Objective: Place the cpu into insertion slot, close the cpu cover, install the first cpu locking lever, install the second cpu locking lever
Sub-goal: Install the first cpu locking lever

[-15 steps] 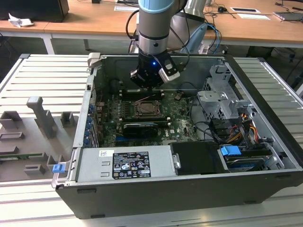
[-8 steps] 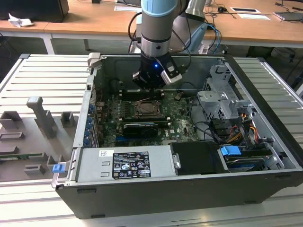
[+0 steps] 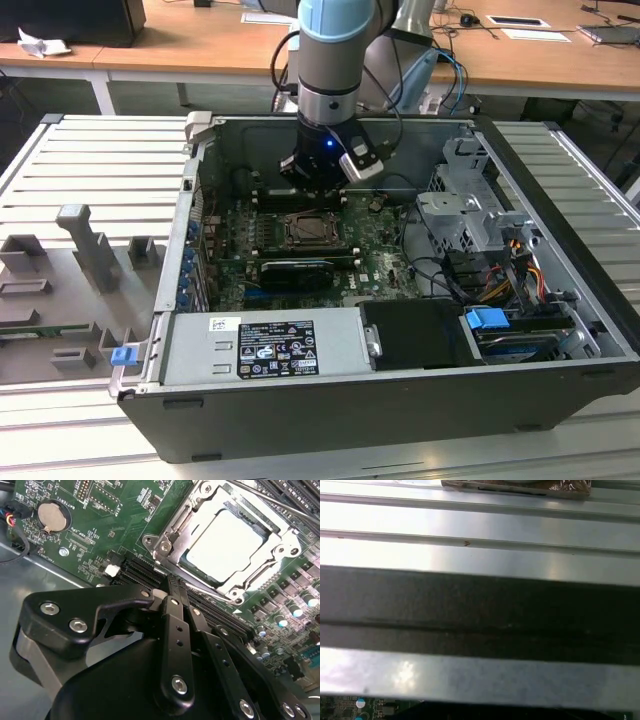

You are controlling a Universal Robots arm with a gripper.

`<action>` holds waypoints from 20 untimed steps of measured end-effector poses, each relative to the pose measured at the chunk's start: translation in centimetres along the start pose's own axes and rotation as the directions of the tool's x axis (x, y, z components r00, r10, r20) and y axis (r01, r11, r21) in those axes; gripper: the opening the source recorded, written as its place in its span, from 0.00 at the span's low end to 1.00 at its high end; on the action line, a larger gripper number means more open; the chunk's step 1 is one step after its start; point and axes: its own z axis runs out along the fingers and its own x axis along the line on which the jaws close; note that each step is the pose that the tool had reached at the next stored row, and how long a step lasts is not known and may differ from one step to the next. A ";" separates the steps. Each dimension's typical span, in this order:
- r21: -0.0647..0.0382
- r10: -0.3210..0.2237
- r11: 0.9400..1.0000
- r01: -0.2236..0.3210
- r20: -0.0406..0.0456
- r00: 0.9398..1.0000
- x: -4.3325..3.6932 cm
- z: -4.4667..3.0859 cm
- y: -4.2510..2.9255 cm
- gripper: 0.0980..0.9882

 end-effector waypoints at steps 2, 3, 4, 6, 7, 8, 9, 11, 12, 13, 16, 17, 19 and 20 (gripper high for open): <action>0.000 0.000 1.000 0.000 0.000 1.000 -0.01 0.22 -0.02 0.01; 0.001 0.000 1.000 0.000 0.000 1.000 -0.03 0.34 -0.03 0.01; 0.001 0.000 1.000 0.000 0.000 1.000 -0.03 0.41 -0.04 0.01; 0.002 0.000 1.000 0.000 0.000 1.000 -0.03 0.53 -0.06 0.01; 0.005 0.000 1.000 0.000 -0.001 1.000 -0.04 0.56 -0.06 0.01; 0.008 0.000 1.000 0.000 -0.001 1.000 -0.04 0.60 -0.07 0.01; 0.011 0.000 1.000 0.000 -0.001 1.000 -0.03 0.64 -0.08 0.01; 0.014 0.000 1.000 0.000 -0.001 1.000 -0.04 0.68 -0.07 0.01; 0.014 0.000 1.000 0.000 -0.001 1.000 -0.04 0.68 -0.07 0.01; 0.015 0.000 1.000 0.000 -0.001 1.000 -0.04 0.70 -0.07 0.01; 0.015 0.000 1.000 0.000 -0.001 1.000 -0.03 0.82 -0.09 0.01; 0.016 0.000 1.000 0.000 -0.001 1.000 -0.03 0.83 -0.09 0.01; 0.014 0.000 1.000 0.000 -0.001 1.000 -0.03 0.84 -0.08 0.01; 0.014 0.000 1.000 0.000 -0.001 1.000 -0.03 0.78 -0.08 0.01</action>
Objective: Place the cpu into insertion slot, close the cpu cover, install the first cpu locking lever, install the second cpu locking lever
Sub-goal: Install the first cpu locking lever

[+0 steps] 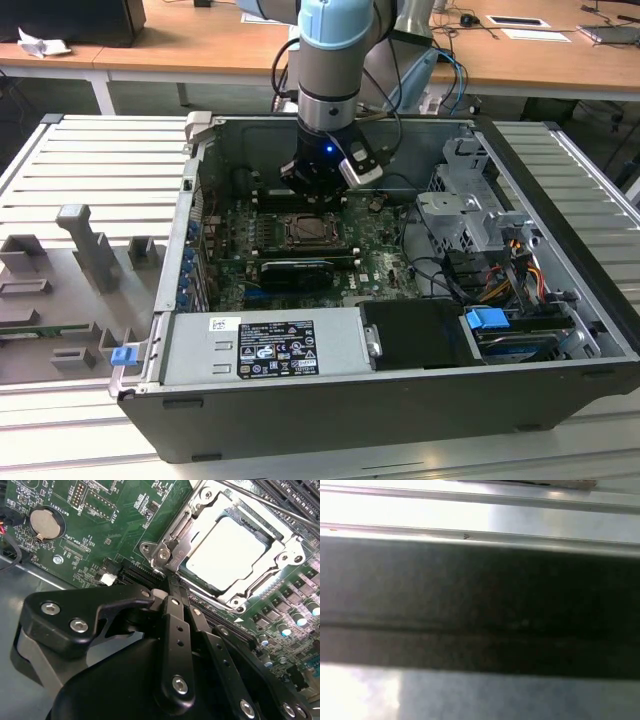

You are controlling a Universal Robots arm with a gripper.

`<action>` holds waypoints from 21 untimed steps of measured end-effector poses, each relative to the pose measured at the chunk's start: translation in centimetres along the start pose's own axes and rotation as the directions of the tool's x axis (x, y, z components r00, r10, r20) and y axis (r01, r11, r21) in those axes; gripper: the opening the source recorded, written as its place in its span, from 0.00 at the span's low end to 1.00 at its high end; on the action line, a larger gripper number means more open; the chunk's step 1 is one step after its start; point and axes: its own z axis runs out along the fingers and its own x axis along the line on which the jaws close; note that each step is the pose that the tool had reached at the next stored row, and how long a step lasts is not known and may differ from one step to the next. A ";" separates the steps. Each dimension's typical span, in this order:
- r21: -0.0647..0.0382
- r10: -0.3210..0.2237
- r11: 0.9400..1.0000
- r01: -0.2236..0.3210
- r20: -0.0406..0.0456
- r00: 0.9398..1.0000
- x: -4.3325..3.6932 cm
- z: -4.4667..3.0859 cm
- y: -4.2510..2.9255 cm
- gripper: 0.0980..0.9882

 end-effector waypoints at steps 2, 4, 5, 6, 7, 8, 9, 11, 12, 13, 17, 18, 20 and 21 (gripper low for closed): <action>0.000 0.000 1.000 0.000 0.000 1.000 -0.01 -0.21 0.03 0.01; 0.000 0.000 1.000 0.000 0.000 1.000 -0.02 -0.49 0.05 0.01; 0.000 0.000 1.000 0.000 0.000 1.000 -0.02 -0.74 0.07 0.01; 0.000 0.000 1.000 0.000 0.000 1.000 -0.02 -0.81 0.08 0.01; 0.000 0.000 1.000 0.000 0.000 1.000 -0.03 -0.83 0.08 0.01; 0.000 0.000 1.000 0.000 0.000 1.000 -0.03 -0.83 0.07 0.01; 0.000 0.000 1.000 0.000 0.000 1.000 -0.02 -0.84 0.03 0.01; 0.000 0.000 1.000 0.000 0.000 1.000 -0.01 -0.85 -0.10 0.01; 0.000 0.000 1.000 0.000 0.000 1.000 -0.01 -0.85 -0.14 0.01; 0.000 0.000 1.000 0.000 0.000 1.000 -0.01 -0.86 -0.17 0.01; 0.000 0.000 1.000 0.000 0.000 1.000 0.00 -0.87 -0.27 0.01; 0.000 0.000 1.000 0.000 0.000 1.000 0.00 -0.87 -0.29 0.01; 0.000 0.000 1.000 0.000 0.000 1.000 0.00 -0.87 -0.32 0.01; 0.000 0.000 1.000 0.000 0.000 1.000 0.00 -0.87 -0.33 0.01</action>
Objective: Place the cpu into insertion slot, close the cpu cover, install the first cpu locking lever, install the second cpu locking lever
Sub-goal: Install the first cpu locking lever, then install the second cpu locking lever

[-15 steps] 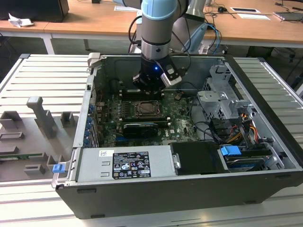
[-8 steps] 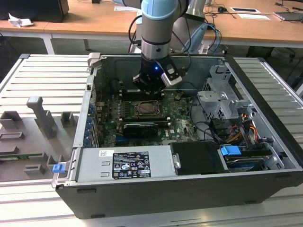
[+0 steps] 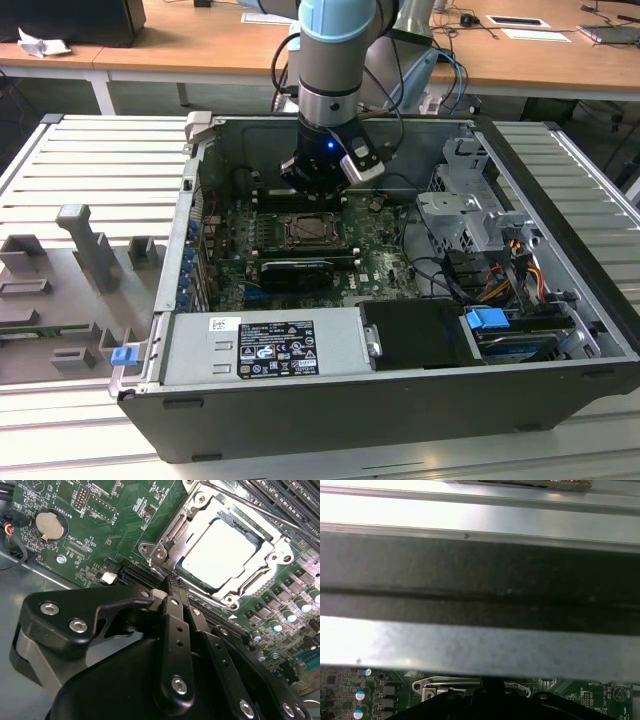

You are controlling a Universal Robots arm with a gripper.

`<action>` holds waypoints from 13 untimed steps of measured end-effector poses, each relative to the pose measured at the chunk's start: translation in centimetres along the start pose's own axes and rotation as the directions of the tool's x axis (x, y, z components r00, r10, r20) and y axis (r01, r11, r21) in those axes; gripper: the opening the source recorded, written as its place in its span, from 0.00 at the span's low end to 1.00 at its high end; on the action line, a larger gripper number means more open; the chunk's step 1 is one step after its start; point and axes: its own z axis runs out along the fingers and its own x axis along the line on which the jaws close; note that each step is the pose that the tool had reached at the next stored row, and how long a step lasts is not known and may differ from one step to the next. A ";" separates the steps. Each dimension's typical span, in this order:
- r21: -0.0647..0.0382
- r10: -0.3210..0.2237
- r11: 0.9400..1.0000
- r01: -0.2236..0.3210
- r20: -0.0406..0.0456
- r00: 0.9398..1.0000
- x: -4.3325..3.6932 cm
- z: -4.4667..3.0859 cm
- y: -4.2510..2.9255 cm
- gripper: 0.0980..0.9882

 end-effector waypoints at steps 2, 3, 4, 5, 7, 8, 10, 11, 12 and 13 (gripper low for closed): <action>0.000 0.000 1.000 0.000 0.000 1.000 0.00 0.00 -0.03 0.01; 0.000 0.000 1.000 0.000 0.000 1.000 0.00 0.00 -0.05 0.01; 0.000 0.000 1.000 0.000 0.000 1.000 0.01 -0.01 -0.09 0.01; 0.000 0.000 1.000 0.000 0.000 1.000 0.01 -0.02 -0.21 0.01; 0.000 0.000 1.000 0.000 0.000 1.000 0.02 -0.03 -0.36 0.01; 0.000 0.000 1.000 0.000 0.000 1.000 0.02 -0.04 -0.40 0.01; 0.000 0.000 1.000 0.000 0.000 1.000 0.03 -0.05 -0.54 0.01; 0.000 0.000 1.000 0.000 0.000 1.000 0.04 -0.06 -0.61 0.01; 0.000 0.000 1.000 0.000 0.000 1.000 0.04 -0.06 -0.66 0.01; 0.000 0.000 1.000 0.000 0.000 1.000 0.04 -0.06 -0.68 0.01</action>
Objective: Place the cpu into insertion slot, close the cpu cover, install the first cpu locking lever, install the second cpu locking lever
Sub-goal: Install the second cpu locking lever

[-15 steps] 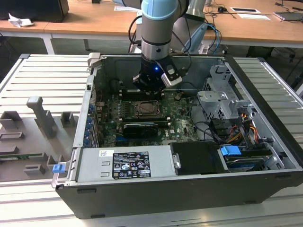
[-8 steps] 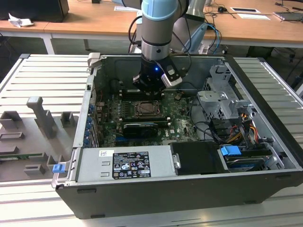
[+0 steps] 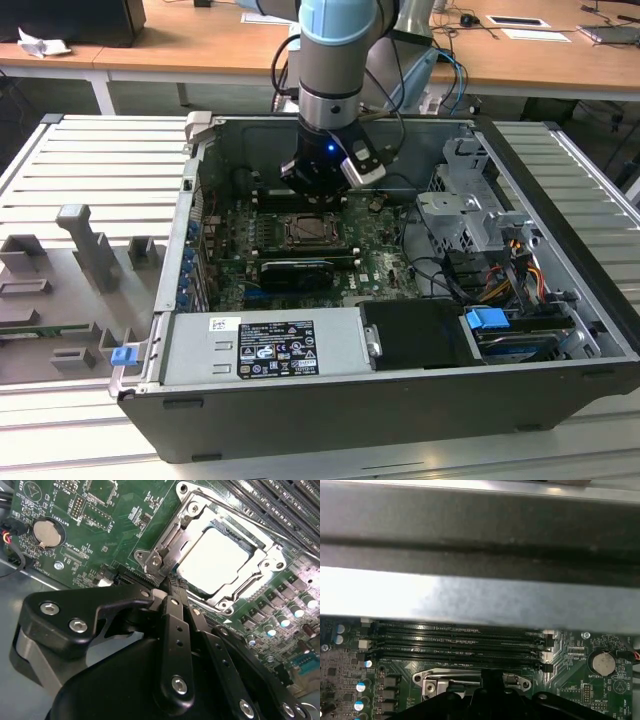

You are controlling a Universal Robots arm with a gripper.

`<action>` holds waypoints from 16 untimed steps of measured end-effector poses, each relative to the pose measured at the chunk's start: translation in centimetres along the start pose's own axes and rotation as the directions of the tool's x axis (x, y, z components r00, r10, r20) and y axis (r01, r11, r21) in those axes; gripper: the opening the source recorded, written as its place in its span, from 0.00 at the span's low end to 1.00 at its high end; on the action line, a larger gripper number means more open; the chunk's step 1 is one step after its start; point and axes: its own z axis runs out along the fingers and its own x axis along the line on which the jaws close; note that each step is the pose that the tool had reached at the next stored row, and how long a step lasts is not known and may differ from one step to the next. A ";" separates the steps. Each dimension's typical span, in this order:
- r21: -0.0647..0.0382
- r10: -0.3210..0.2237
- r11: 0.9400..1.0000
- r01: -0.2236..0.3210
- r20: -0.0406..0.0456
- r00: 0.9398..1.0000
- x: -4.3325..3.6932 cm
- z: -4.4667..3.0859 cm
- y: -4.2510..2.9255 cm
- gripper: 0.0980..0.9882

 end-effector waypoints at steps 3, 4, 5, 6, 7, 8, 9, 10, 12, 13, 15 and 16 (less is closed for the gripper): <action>0.000 0.000 1.000 0.000 0.000 1.000 -0.01 -0.61 0.04 0.01; 0.000 0.000 1.000 0.000 0.000 1.000 -0.02 -0.67 0.04 0.01; 0.000 0.000 1.000 0.000 0.000 1.000 -0.02 -0.68 0.03 0.01; 0.000 0.000 1.000 0.000 0.000 1.000 -0.02 -0.69 0.00 0.01; 0.000 0.000 1.000 0.000 0.000 1.000 -0.01 -0.70 -0.09 0.01; 0.000 0.000 1.000 0.000 0.000 1.000 0.00 -0.71 -0.24 0.01; 0.000 0.000 1.000 0.000 0.000 1.000 0.01 -0.72 -0.35 0.01; 0.000 0.000 1.000 0.000 0.000 1.000 0.02 -0.74 -0.53 0.01; 0.000 0.000 1.000 0.000 0.000 1.000 0.03 -0.75 -0.81 0.01; 0.000 0.000 1.000 0.000 0.000 1.000 0.04 -0.76 -0.92 0.01; 0.000 0.000 1.000 0.000 0.000 1.000 0.05 -0.77 -1.06 0.01; 0.000 0.000 1.000 0.000 0.000 1.000 0.05 -0.77 -1.08 0.01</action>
